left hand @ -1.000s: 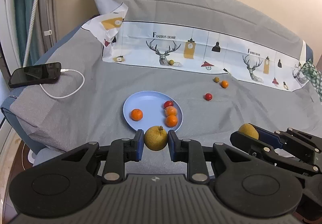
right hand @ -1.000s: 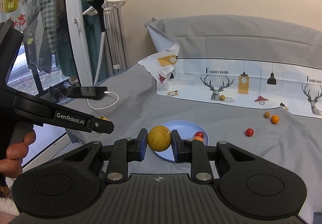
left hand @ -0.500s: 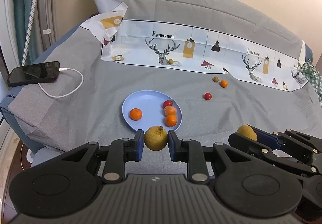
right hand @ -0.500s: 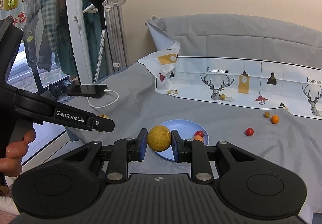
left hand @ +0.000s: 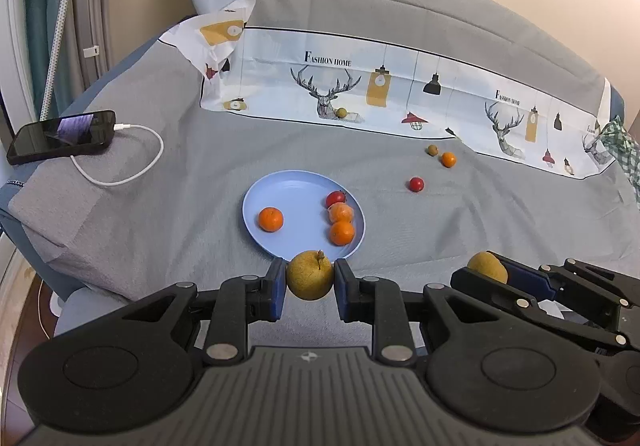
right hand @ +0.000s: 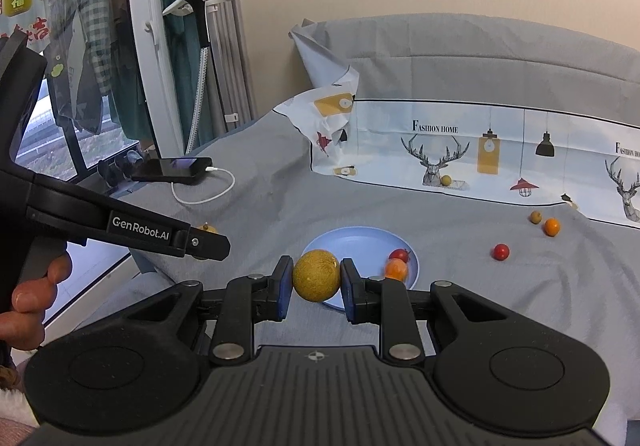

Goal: Organize fruits
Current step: 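Carry the pear and yellow fruit over the blue plate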

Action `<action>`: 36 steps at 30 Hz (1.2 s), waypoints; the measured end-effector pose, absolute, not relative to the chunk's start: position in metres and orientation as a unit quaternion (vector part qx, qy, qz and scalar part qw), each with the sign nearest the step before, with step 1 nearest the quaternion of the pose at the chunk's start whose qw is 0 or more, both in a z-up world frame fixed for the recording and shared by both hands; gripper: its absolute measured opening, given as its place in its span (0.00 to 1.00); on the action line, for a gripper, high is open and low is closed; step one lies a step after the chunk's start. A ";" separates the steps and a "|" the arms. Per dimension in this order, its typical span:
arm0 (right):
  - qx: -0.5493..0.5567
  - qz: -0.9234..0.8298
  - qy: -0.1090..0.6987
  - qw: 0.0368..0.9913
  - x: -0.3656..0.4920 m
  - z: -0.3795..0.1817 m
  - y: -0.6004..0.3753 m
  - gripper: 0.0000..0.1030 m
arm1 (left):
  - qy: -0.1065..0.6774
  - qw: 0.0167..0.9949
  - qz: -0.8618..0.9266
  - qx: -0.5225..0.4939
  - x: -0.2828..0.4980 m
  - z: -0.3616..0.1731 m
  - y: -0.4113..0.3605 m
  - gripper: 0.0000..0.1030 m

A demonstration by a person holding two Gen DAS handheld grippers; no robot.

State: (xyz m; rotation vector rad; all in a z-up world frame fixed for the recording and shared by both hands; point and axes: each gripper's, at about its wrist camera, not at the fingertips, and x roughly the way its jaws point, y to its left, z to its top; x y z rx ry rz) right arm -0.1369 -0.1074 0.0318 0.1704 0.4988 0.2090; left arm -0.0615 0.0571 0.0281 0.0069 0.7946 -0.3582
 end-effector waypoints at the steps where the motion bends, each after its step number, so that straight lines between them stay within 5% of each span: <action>1: 0.084 0.103 0.248 0.960 -0.136 0.031 -0.107 0.26 | 0.386 0.906 -0.174 0.003 -0.061 0.028 0.057 0.27; 36: 0.102 0.093 0.319 0.938 -0.055 -0.012 -0.110 0.26 | 0.442 0.886 -0.143 0.000 0.040 -0.013 0.046 0.27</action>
